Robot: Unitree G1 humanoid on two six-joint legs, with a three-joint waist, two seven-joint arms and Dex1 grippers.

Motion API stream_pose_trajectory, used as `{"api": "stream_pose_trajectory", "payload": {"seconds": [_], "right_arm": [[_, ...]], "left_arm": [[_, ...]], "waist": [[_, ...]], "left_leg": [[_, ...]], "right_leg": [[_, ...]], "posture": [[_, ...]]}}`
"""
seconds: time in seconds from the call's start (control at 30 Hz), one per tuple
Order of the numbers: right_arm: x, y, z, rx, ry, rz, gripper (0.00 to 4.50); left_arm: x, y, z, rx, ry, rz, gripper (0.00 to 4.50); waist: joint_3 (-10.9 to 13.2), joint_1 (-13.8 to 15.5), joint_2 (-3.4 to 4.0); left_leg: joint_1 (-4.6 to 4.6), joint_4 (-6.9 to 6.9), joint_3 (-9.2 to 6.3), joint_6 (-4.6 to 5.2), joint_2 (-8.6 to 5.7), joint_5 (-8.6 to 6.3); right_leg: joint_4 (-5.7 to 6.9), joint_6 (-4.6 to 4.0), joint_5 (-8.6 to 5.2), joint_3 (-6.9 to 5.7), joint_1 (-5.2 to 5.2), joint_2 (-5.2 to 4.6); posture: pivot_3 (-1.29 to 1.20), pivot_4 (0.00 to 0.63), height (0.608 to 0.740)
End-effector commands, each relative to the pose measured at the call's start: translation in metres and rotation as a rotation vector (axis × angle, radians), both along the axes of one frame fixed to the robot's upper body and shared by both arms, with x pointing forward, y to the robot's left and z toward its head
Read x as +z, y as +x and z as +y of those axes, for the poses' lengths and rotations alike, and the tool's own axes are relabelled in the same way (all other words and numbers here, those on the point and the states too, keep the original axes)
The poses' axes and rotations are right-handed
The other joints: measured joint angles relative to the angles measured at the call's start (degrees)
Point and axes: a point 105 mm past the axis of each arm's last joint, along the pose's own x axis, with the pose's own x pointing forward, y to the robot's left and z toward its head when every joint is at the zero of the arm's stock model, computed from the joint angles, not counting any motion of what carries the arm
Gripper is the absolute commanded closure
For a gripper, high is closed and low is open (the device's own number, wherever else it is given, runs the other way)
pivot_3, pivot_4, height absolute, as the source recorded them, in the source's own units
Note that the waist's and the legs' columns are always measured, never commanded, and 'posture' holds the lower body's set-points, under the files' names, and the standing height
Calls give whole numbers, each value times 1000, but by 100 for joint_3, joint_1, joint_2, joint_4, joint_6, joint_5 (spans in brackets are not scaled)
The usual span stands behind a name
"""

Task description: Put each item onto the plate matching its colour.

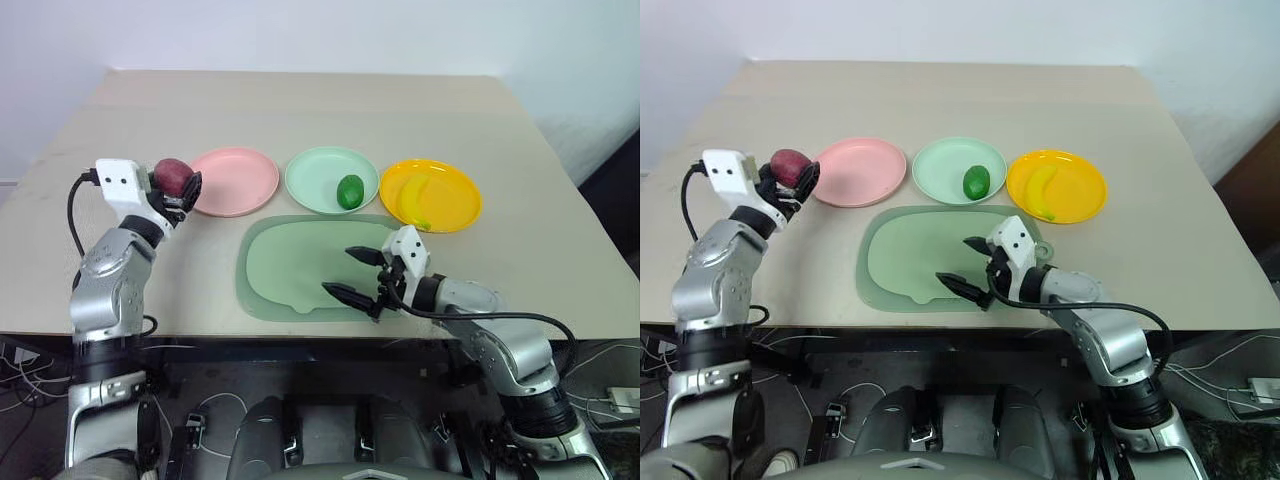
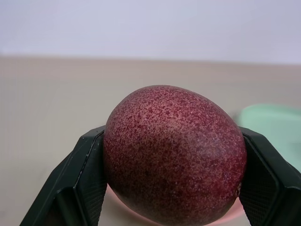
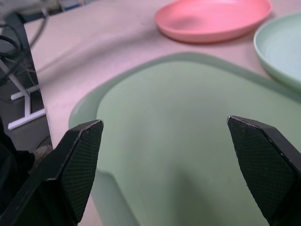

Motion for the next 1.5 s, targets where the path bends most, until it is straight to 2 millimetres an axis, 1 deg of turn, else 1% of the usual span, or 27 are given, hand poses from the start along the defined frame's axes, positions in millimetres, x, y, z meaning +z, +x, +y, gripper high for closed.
{"api": "stream_pose_trajectory", "payload": {"seconds": [0.03,0.13,0.23,0.33,0.47,0.5,0.57,0.67,0.77,0.83,0.97,1.03,1.1,1.17,1.23,1.33,1.5], "right_arm": [[9,4,3,0,10,-46,0],[9,5,3,4,2,-52,0],[10,4,3,1,1,-54,0],[9,3,2,-1,0,-54,0],[10,3,1,-5,0,-56,0],[10,3,1,-7,0,-57,0],[10,5,0,-12,-3,-60,0],[10,6,-1,-14,-2,-61,0],[10,7,-2,-16,-1,-63,0],[10,6,-3,-21,10,-67,0],[14,6,-4,-41,50,-99,0],[17,8,-10,-71,74,-118,0],[17,8,-14,-78,79,-123,0],[17,8,-16,-81,81,-124,0],[17,9,-17,-88,88,-124,0],[16,10,-15,-92,94,-121,0],[17,13,-21,-93,97,-111,0]], "left_arm": [[-13,13,-7,-31,88,46,1209],[-13,21,-10,-42,53,27,1209],[-14,24,-13,-56,60,19,1209],[-17,22,-16,-89,63,19,1209],[-10,18,-16,-101,52,-9,1209],[-9,18,-16,-103,51,-10,497],[-6,17,-14,-95,46,-21,40],[-7,16,-12,-95,62,-16,40],[-5,12,-17,-119,90,-33,40],[1,3,-21,-156,88,-73,40],[9,-22,-28,-257,108,-139,40],[19,-44,-30,-310,130,-241,40],[20,-65,-30,-362,133,-265,40],[18,-80,-31,-412,156,-283,40],[14,-91,-29,-444,147,-276,40],[6,-101,-24,-470,136,-249,40],[-10,-113,-29,-503,131,-216,40]], "waist": [[0,2,0],[2,-17,-4],[2,-20,-4],[2,-27,-4],[2,-27,-4],[2,-27,-4],[2,-23,-4],[2,-19,-4],[2,-25,-4],[2,-27,-4],[2,-31,-4],[2,-42,-4],[2,-44,-4],[2,-37,-3],[2,-24,-3],[2,-9,-3],[2,-12,-3]], "left_leg": [[1,0,0,0,-2,0],[-3,-4,4,-1,-2,0],[-5,-4,4,-1,-1,0],[-5,-4,4,-1,-1,0],[-5,-5,4,-1,0,0],[-5,-5,4,-1,0,0],[-5,-4,4,0,0,1],[-4,-4,3,0,1,0],[-4,-4,3,0,0,0],[-5,-5,3,0,1,1],[-5,-5,3,-1,4,0],[-3,-7,3,-2,5,-1],[-4,-8,5,-3,10,-1],[-3,-9,4,-4,10,-1],[-1,-9,4,-4,11,-2],[0,-9,3,-4,10,-2],[-2,-13,4,-2,8,-4]], "right_leg": [[0,0,0,0,0,0],[0,2,1,-1,-8,3],[2,4,2,-1,-11,4],[2,4,2,-1,-10,4],[2,4,2,-1,-11,4],[2,4,2,-1,-11,4],[2,3,2,-1,-10,3],[2,3,1,-1,-9,2],[2,3,1,0,-9,2],[2,3,1,-1,-10,3],[1,3,1,0,-10,2],[1,3,1,0,-11,3],[2,3,1,2,-14,2],[1,1,0,2,-14,1],[0,-12,-7,2,-14,0],[-5,-17,-10,1,-27,-4],[-10,-18,-10,1,-32,-8]], "posture": [[0,150,695],[0,150,695],[0,150,695],[0,150,695],[0,150,695],[0,150,695],[0,150,695],[0,150,695],[0,150,695],[0,150,695],[0,150,695],[0,150,695],[0,150,695],[0,150,695],[0,150,695],[0,150,695],[0,150,695]]}}
